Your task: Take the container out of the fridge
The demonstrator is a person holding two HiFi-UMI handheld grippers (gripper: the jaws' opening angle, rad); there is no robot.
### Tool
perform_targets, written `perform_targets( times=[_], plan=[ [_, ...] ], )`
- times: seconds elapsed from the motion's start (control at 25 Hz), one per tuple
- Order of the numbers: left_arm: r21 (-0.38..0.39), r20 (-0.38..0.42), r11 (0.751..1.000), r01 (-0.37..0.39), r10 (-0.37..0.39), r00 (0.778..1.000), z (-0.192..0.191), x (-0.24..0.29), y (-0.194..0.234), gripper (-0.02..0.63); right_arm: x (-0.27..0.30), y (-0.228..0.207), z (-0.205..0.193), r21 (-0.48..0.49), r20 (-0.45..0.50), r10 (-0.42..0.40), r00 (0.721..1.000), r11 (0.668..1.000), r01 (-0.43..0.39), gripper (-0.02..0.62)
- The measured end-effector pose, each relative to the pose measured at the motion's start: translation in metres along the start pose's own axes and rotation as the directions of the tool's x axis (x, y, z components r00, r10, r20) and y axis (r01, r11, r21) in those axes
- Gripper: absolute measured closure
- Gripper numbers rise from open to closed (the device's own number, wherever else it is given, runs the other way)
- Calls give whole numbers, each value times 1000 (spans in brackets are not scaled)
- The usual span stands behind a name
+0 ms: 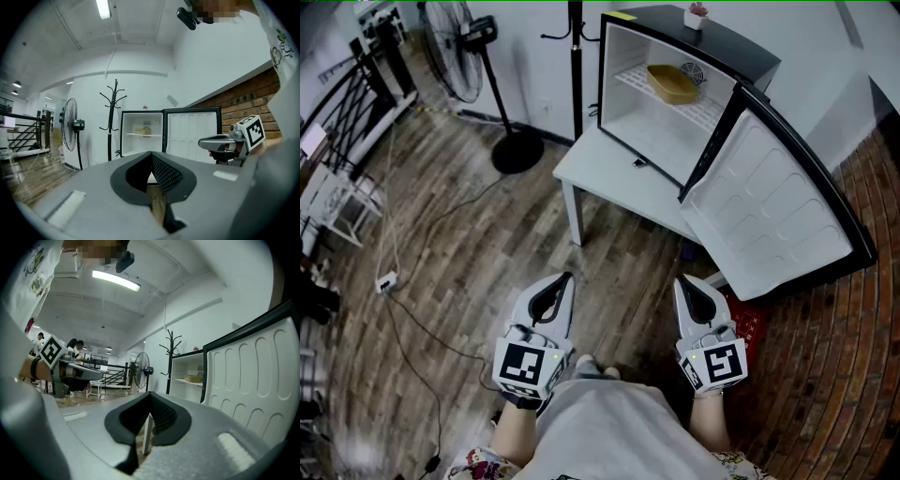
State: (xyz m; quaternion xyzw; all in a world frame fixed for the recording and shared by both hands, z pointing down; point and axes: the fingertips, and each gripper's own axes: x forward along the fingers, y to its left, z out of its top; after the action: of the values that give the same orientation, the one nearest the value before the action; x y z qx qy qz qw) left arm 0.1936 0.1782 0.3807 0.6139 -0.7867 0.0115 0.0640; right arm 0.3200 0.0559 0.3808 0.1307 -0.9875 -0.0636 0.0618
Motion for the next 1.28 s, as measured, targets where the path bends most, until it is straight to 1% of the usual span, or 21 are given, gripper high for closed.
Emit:
perform_targets(
  times=[0.12,0.48,0.56,0.68,0.8,0.88,1.12,1.28],
  plan=[
    [-2,17,1000,-13,13,1000,0,-1,11,595,6,-1,2,-1,13,-8,1000,1000,8,596],
    [0,23,999,-54,54,998,-6,-12,49,606,25,11,6,-2,43,-5,999,1000,5,594],
    [1,22,998,-61,61,998,-6,-17,57,604,31,18,7,1,49,3,999,1000,-3,571],
    [-4,16,997,-78,78,997,-11,-25,70,584,40,30,6,11,52,22,998,1000,-22,550],
    [-15,7,996,-92,92,996,-16,-29,82,572,51,38,4,17,38,46,998,999,-47,519],
    [-23,0,995,-102,102,995,-18,-30,90,561,59,41,3,19,29,61,998,998,-61,509],
    [-29,-4,988,-152,152,988,-21,-27,118,529,88,41,4,29,40,95,995,995,-96,464],
    [-31,0,985,-167,168,986,-19,-13,133,514,112,33,6,28,46,110,993,993,-111,453]
  ],
)
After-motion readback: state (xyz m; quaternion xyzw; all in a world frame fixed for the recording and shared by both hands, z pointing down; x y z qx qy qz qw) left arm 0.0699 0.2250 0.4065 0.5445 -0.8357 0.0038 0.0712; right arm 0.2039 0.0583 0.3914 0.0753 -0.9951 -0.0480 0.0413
